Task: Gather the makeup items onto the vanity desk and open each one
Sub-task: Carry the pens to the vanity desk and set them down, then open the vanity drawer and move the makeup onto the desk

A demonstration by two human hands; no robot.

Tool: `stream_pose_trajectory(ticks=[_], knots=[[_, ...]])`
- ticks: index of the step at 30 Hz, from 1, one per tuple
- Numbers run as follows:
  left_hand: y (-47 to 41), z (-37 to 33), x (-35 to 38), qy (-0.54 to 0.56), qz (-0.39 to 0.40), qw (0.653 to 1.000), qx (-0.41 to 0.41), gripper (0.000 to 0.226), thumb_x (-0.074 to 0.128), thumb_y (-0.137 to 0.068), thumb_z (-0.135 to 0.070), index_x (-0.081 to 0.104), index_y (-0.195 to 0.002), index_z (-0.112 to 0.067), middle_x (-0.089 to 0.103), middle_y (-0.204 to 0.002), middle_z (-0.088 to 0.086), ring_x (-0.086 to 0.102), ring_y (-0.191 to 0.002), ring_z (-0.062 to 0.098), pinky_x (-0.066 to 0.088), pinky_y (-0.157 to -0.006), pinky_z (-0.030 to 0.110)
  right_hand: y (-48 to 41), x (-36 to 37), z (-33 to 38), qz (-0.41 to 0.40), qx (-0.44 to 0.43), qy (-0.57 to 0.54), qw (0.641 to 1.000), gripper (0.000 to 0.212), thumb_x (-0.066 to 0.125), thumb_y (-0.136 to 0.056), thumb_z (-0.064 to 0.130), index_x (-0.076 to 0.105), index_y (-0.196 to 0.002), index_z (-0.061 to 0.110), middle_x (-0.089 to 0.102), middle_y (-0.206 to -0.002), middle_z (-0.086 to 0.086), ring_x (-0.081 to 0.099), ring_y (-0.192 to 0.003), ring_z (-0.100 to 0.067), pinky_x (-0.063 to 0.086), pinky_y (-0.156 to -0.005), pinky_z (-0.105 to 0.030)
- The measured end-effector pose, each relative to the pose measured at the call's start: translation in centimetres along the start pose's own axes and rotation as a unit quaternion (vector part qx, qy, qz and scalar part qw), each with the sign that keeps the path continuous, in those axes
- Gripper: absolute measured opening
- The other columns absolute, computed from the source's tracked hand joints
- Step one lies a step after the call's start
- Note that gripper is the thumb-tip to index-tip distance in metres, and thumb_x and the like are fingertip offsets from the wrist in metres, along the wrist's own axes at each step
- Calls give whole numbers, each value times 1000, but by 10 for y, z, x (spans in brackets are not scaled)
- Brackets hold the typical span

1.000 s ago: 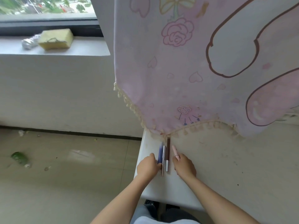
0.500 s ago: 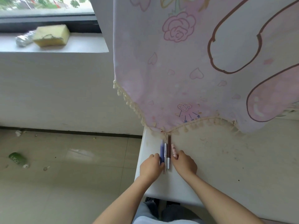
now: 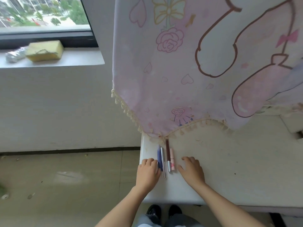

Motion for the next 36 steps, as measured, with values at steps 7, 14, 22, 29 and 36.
stream_pose_trajectory(ticks=[7,14,22,29,36], knots=[[6,7,5,36,23,999,26,41,28,-91,-36,49,-120,-16,51,-127,-4,40,-121,19,33,-93,27,27,4,-7,-14,-12,50,999,54,39,-94,41,29,-142,19,33,-147,-2,28,-136,-20,29,-106,-30],[2,11,9,38,20,998,50,35,36,-94,-32,47,-123,-16,48,-130,-4,37,-125,20,31,-97,28,51,8,-21,-46,26,36,998,54,39,-94,41,30,-142,18,32,-148,-3,27,-137,-20,28,-107,-31],[4,5,6,34,18,998,55,37,38,-94,-31,45,-127,-16,48,-133,-2,36,-128,20,30,-99,29,74,5,-46,-71,74,24,994,52,38,-95,41,31,-141,20,27,-150,-3,21,-139,-19,26,-107,-30],[15,-45,2,57,-14,993,103,45,43,-94,-31,40,-136,-16,41,-142,1,31,-134,23,29,-104,34,122,-8,-113,-130,146,-37,980,50,46,-93,38,40,-137,15,37,-145,-6,29,-137,-21,25,-109,-29],[60,-166,41,6,46,978,205,48,35,-97,-35,30,-141,-18,32,-148,-1,24,-138,21,23,-109,32,208,-11,-215,-189,240,-92,948,48,49,-91,36,44,-134,14,41,-142,-6,35,-134,-21,32,-104,-33]])
Point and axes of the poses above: each hand's wrist, its own y-axis away from the middle knuckle, its own x-axis out of the palm, z = x × y, the point moved 6 cm from there along -y, towards the middle knuckle
